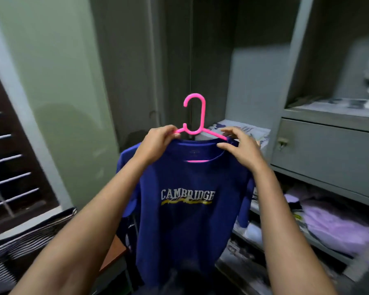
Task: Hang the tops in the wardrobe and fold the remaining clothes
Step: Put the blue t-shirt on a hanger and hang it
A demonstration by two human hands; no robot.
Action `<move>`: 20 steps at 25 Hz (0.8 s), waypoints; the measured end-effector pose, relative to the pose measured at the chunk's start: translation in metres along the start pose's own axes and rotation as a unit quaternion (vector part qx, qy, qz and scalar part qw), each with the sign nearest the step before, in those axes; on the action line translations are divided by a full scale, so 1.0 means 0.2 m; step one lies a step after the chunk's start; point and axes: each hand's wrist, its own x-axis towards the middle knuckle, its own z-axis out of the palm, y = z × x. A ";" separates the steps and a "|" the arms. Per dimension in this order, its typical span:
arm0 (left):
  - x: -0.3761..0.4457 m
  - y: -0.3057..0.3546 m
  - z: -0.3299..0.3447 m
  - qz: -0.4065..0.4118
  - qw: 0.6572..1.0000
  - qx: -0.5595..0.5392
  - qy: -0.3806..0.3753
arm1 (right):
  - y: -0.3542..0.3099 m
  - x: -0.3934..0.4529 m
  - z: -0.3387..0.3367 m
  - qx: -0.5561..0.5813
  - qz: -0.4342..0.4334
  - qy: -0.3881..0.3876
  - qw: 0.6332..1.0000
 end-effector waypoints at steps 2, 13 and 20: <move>0.17 0.01 0.14 0.040 0.998 -0.031 -0.022 | 0.07 0.06 -0.03 -0.103 0.029 0.026 0.994; 0.91 0.23 0.64 0.259 0.950 -0.163 -0.053 | 0.19 -0.05 -0.33 -0.296 0.208 0.319 0.876; 1.15 0.60 0.62 0.261 0.941 -0.215 0.023 | -0.28 -0.09 -0.67 -0.471 0.276 0.494 0.677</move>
